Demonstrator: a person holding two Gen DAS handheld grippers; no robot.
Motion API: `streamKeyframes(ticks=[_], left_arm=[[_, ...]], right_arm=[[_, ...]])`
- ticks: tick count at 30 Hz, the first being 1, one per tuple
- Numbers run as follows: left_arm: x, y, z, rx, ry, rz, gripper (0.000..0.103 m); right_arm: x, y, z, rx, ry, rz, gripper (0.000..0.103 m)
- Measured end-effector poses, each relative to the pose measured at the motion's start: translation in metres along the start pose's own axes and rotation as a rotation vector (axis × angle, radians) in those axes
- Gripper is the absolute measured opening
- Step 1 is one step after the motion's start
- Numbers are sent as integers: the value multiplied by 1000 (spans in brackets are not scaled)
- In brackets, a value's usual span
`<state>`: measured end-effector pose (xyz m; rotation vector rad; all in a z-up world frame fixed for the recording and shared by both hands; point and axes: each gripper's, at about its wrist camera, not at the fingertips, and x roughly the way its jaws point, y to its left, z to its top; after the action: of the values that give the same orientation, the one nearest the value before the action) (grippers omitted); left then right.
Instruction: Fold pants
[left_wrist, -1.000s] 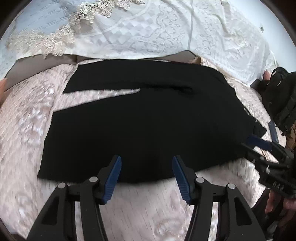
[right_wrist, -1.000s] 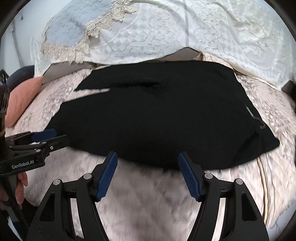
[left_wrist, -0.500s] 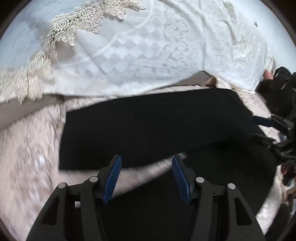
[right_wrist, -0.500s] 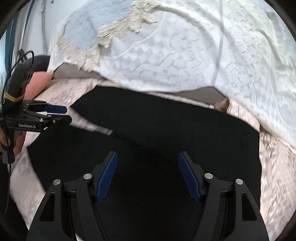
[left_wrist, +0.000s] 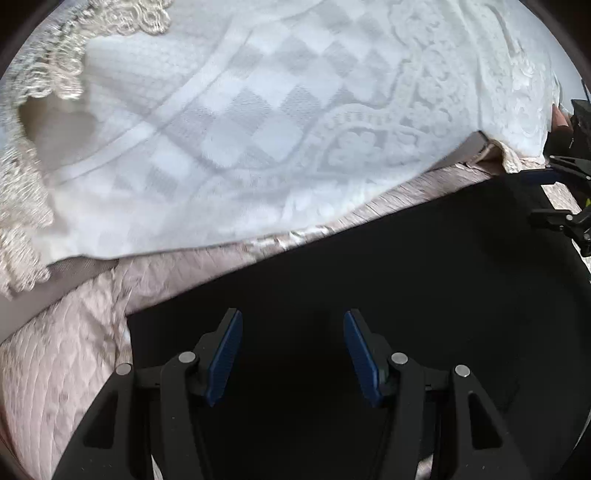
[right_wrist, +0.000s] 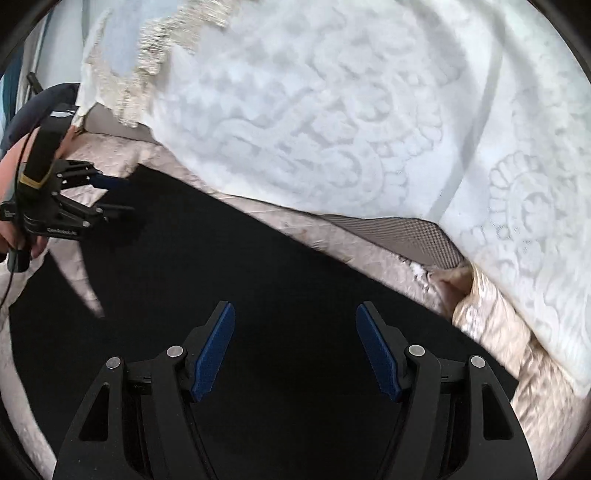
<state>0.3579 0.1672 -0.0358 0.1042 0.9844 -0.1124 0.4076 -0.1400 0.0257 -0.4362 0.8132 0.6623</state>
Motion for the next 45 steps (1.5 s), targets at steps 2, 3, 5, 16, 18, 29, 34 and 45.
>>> streamKeyframes(ticks=[2,3,5,16,18,29,34,45], left_arm=[[10,7,8,9,7,6,60],[15,9,12,14,8,17,60],[25,16,20,18,11,8,61],[59,28,25,71,17,-102,76],[56,28,18,84,-10,-100,76],[48,11,27,144,22,-43,76],[47,-6,30,230,-1,-30,76],[52,-53,34,404,5,-113,5]], right_arm=[[14,-8,5,-32,23,-14,68],[21,-11,7,-51,37,-20,68],[35,-17,12,-72,63,-9,68],[85,-54,20,-24,149,133,64],[76,-51,17,-38,133,151,7],[1,-20,3,-119,-45,64,4],[-23,-18,2,-119,-98,55,4],[-32,-14,5,-100,-151,27,4]])
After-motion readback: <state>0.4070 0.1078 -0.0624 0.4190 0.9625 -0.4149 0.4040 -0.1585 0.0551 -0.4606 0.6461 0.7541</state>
